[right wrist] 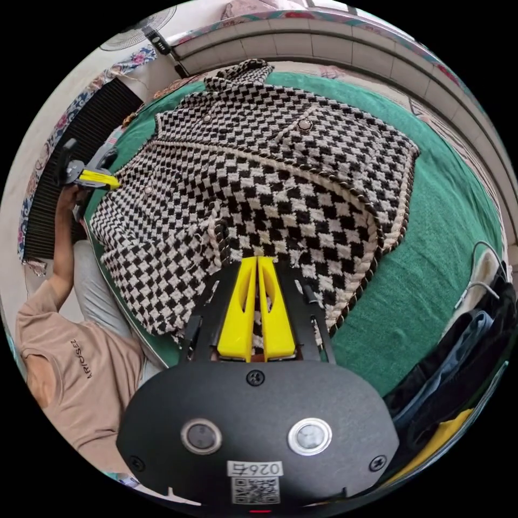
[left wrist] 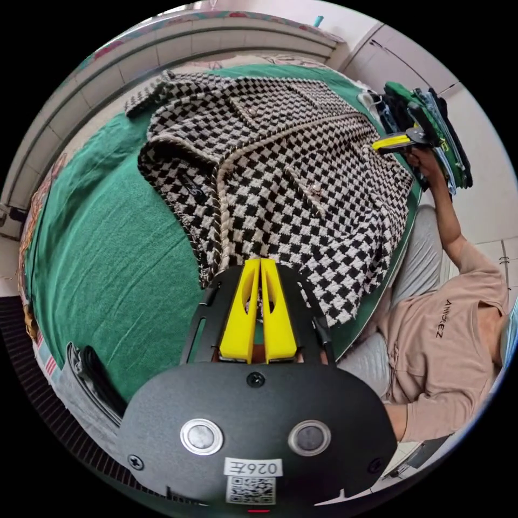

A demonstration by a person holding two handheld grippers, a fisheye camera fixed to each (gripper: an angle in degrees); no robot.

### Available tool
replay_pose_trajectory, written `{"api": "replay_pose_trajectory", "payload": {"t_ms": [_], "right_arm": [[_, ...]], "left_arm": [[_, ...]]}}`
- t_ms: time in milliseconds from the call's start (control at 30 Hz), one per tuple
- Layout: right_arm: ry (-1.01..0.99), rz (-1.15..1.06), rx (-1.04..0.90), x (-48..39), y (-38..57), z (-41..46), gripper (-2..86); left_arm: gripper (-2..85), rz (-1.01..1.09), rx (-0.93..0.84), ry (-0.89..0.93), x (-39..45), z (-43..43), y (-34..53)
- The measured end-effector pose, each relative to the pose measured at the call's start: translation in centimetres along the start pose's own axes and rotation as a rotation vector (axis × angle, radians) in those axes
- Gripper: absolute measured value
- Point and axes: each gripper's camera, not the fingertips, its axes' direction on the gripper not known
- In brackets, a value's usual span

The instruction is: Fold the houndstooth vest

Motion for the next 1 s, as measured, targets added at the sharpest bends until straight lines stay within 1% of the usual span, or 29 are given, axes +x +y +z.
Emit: {"api": "replay_pose_trajectory", "payload": {"t_ms": [67, 100, 133, 167, 267, 367, 433, 500, 567, 600, 633, 667, 700, 733, 767, 800, 833, 867, 900, 933, 1000], "right_arm": [[-0.009, 0.020, 0.013, 0.7, -0.3, -1.7, -0.9], [0.009, 0.032, 0.024, 1.1, -0.3, -2.5, -0.9], [0.003, 0.043, 0.014, 1.8, -0.4, -3.0, -0.9], [-0.011, 0.051, 0.020, 2.1, -0.5, -3.4, -0.9], [-0.019, 0.082, 0.061, 3.2, -0.4, -5.9, -0.7], [-0.018, 0.048, 0.130, 2.8, 0.0, -9.7, -0.1], [-0.101, -0.003, 0.174, 2.6, 0.5, -12.6, 2.4], [-0.180, -0.033, 0.179, 2.9, 0.5, -14.0, 4.5], [-0.224, -0.057, 0.161, 3.0, 0.2, -14.8, 5.6], [-0.222, -0.065, 0.141, 3.0, -0.2, -15.0, 6.6], [-0.206, -0.073, 0.111, 2.7, -0.7, -15.0, 7.5], [-0.198, -0.080, 0.090, 2.5, -1.1, -14.9, 7.9], [-0.184, -0.101, 0.044, 1.8, -1.8, -14.6, 8.3], [-0.164, -0.125, -0.007, 0.9, -2.5, -14.2, 8.3], [-0.148, -0.137, -0.031, 0.4, -2.8, -14.0, 7.8], [-0.097, -0.155, -0.073, -0.6, -3.3, -13.8, 6.8], [-0.019, -0.169, -0.088, -1.8, -3.6, -14.1, 5.2], [0.015, -0.182, -0.097, -2.4, -3.7, -14.5, 4.3], [0.064, -0.206, -0.102, -3.3, -3.6, -15.5, 1.6], [0.088, -0.222, -0.088, -4.0, -3.1, -17.0, 0.0], [0.072, -0.237, -0.054, -4.6, -2.1, -20.0, -0.7]], "left_arm": [[-0.7, -0.014, 0.037, -0.034, -0.1, -1.5, 0.3], [-0.7, -0.047, 0.017, -0.061, -0.7, -1.3, -0.1], [-0.7, -0.074, -0.075, -0.075, -1.5, 0.2, -1.0], [-0.7, -0.075, -0.099, -0.064, -1.6, 0.8, -1.4], [-0.7, -0.078, -0.081, -0.097, -0.7, -1.1, -2.4], [-0.7, -0.085, -0.075, -0.177, 1.4, -3.1, -3.0], [-0.7, -0.012, 0.002, -0.235, 5.0, -5.6, -4.0], [-0.6, 0.048, 0.083, -0.235, 7.7, -7.5, -4.8], [-0.3, 0.124, 0.206, -0.166, 10.3, -9.1, -5.7], [0.3, 0.200, 0.270, -0.068, 11.9, -9.6, -6.3], [1.8, 0.283, 0.297, 0.058, 13.3, -9.4, -7.3], [3.0, 0.321, 0.294, 0.121, 13.9, -9.1, -7.9], [4.4, 0.379, 0.268, 0.231, 14.8, -8.1, -9.3], [4.9, 0.407, 0.231, 0.304, 15.5, -6.7, -10.9], [5.0, 0.411, 0.208, 0.324, 15.8, -5.8, -11.6], [5.1, 0.407, 0.162, 0.333, 16.1, -4.1, -12.9], [5.4, 0.402, 0.117, 0.331, 16.3, -2.5, -14.0], [5.6, 0.399, 0.099, 0.332, 16.3, -1.9, -14.5], [6.8, 0.395, 0.070, 0.334, 16.4, -0.9, -15.2], [8.4, 0.395, 0.060, 0.334, 16.5, -0.4, -15.6], [10.8, 0.406, 0.076, 0.320, 17.0, -0.9, -15.6]]}}
